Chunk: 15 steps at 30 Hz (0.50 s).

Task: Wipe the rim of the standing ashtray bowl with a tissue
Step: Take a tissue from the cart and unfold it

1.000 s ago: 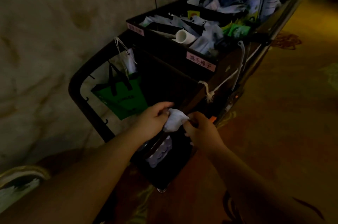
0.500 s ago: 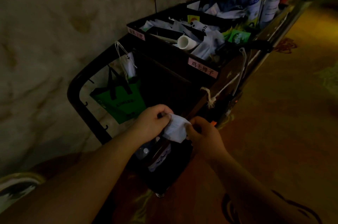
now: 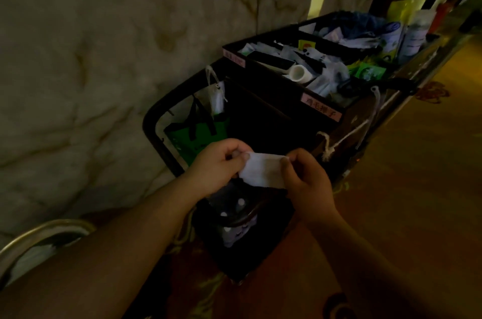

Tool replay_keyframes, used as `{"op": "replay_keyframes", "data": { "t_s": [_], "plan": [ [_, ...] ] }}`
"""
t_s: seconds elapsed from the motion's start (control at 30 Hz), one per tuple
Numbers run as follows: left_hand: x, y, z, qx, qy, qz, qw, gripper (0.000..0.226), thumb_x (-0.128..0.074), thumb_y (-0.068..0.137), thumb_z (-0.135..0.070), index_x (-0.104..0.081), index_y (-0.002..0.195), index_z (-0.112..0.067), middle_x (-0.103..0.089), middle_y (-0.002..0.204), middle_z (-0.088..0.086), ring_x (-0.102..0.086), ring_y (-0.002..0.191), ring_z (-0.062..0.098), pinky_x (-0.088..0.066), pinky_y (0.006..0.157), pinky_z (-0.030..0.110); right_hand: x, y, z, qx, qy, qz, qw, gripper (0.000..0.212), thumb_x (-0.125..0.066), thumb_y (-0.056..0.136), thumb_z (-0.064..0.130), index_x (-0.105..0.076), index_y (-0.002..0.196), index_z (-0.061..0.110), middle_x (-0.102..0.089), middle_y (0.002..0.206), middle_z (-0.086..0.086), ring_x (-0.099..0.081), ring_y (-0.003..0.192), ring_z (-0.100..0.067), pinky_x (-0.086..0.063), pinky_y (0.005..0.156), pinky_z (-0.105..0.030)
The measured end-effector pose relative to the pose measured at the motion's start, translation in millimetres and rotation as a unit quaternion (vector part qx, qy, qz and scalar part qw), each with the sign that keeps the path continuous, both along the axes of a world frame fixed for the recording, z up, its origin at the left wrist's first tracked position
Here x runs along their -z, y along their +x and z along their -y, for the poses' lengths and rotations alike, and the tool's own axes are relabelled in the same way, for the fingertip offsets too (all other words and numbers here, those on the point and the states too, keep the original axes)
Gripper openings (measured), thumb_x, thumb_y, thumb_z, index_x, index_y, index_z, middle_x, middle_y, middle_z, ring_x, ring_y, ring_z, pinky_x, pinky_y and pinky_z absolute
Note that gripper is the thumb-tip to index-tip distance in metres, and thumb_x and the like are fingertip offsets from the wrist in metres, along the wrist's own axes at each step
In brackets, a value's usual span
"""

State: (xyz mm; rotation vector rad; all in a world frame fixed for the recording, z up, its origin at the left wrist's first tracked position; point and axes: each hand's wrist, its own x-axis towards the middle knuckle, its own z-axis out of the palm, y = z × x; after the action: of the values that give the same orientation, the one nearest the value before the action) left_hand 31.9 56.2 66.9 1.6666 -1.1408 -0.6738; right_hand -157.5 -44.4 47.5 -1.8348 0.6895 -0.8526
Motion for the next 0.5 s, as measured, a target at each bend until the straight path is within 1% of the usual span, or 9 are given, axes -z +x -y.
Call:
{"op": "replay_keyframes", "data": {
  "t_s": [0.07, 0.13, 0.2, 0.23, 0.27, 0.33, 0.37, 0.4, 0.5],
  "plan": [
    [-10.0, 4.1, -16.4, -0.009, -0.017, 0.003, 1.0, 0.019, -0.061, 0.095, -0.028, -0.074, 0.091, -0.041, -0.074, 0.081, 0.001, -0.07, 0.071, 0.013, -0.057, 0.066, 0.027, -9.2, 8.3, -10.3, -0.005, -0.009, 0.014, 1.0, 0.02, -0.056, 0.101, 0.028, -0.054, 0.081, 0.027, -0.053, 0.068, 0.015, -0.049, 0.062, 0.001, -0.04, 0.055, -0.014],
    [-18.9, 10.8, -42.2, -0.027, -0.032, 0.003, 0.999, 0.018, -0.062, 0.094, -0.029, -0.075, 0.091, -0.042, -0.073, 0.087, 0.012, -0.07, 0.077, 0.024, -0.059, 0.071, 0.037, -18.4, 20.4, -26.6, -0.014, -0.017, 0.022, 1.0, 0.017, -0.056, 0.1, 0.03, -0.056, 0.083, 0.03, -0.057, 0.072, 0.017, -0.054, 0.066, 0.003, -0.045, 0.058, -0.018],
    [-25.8, 20.7, -77.3, -0.059, -0.052, -0.005, 0.997, 0.018, -0.065, 0.094, -0.025, -0.076, 0.091, -0.039, -0.069, 0.087, 0.022, -0.065, 0.074, 0.022, -0.057, 0.069, 0.037, -26.8, 37.1, -52.2, -0.032, -0.016, 0.028, 0.999, 0.012, -0.056, 0.095, 0.037, -0.057, 0.085, 0.03, -0.06, 0.075, 0.013, -0.059, 0.07, -0.001, -0.051, 0.062, -0.033],
    [-28.0, 24.9, -92.3, -0.078, -0.056, -0.013, 0.995, 0.017, -0.067, 0.094, -0.022, -0.076, 0.091, -0.035, -0.067, 0.084, 0.023, -0.063, 0.073, 0.02, -0.056, 0.067, 0.035, -30.8, 44.2, -64.7, -0.042, -0.012, 0.03, 0.999, 0.012, -0.056, 0.092, 0.04, -0.058, 0.085, 0.03, -0.061, 0.077, 0.008, -0.062, 0.073, -0.007, -0.054, 0.064, -0.041],
    [-29.3, 32.4, -115.6, -0.104, -0.061, -0.016, 0.993, 0.015, -0.068, 0.094, -0.018, -0.076, 0.09, -0.031, -0.067, 0.078, 0.019, -0.062, 0.071, 0.017, -0.055, 0.066, 0.032, -34.6, 55.2, -84.2, -0.055, -0.007, 0.03, 0.998, 0.013, -0.057, 0.089, 0.042, -0.058, 0.085, 0.03, -0.062, 0.079, 0.004, -0.064, 0.074, -0.014, -0.057, 0.066, -0.046],
    [-34.6, 43.8, -154.2, -0.141, -0.065, -0.017, 0.988, 0.015, -0.07, 0.093, -0.011, -0.074, 0.087, -0.025, -0.067, 0.066, -0.002, -0.061, 0.065, 0.007, -0.053, 0.064, 0.026, -42.5, 72.2, -117.2, -0.07, -0.008, 0.026, 0.997, 0.013, -0.056, 0.084, 0.044, -0.056, 0.082, 0.032, -0.063, 0.078, 0.0, -0.066, 0.073, -0.023, -0.058, 0.067, -0.051],
    [-38.9, 49.2, -172.8, -0.155, -0.065, -0.021, 0.986, 0.017, -0.07, 0.093, -0.008, -0.072, 0.086, -0.023, -0.066, 0.064, -0.008, -0.06, 0.061, 0.003, -0.052, 0.063, 0.023, -46.4, 80.3, -132.2, -0.08, -0.013, 0.022, 0.996, 0.012, -0.056, 0.084, 0.043, -0.056, 0.083, 0.031, -0.063, 0.075, 0.0, -0.067, 0.072, -0.024, -0.059, 0.066, -0.049],
    [-43.5, 54.7, -191.6, -0.167, -0.063, -0.027, 0.984, 0.018, -0.07, 0.092, -0.006, -0.072, 0.084, -0.022, -0.067, 0.064, -0.009, -0.06, 0.06, 0.001, -0.053, 0.062, 0.021, -49.5, 89.1, -147.6, -0.093, -0.019, 0.018, 0.995, 0.012, -0.056, 0.086, 0.041, -0.056, 0.083, 0.029, -0.064, 0.072, -0.001, -0.067, 0.069, -0.025, -0.059, 0.064, -0.045],
    [-57.3, 72.3, -257.9, -0.212, -0.067, -0.022, 0.975, 0.021, -0.072, 0.091, -0.005, -0.072, 0.081, -0.023, -0.064, 0.07, -0.001, -0.06, 0.06, 0.005, -0.054, 0.062, 0.023, -55.4, 119.0, -200.3, -0.122, -0.007, 0.019, 0.992, 0.014, -0.058, 0.094, 0.033, -0.056, 0.082, 0.028, -0.063, 0.069, -0.008, -0.064, 0.051, -0.015, -0.049, 0.046, -0.024]
  ]
}}
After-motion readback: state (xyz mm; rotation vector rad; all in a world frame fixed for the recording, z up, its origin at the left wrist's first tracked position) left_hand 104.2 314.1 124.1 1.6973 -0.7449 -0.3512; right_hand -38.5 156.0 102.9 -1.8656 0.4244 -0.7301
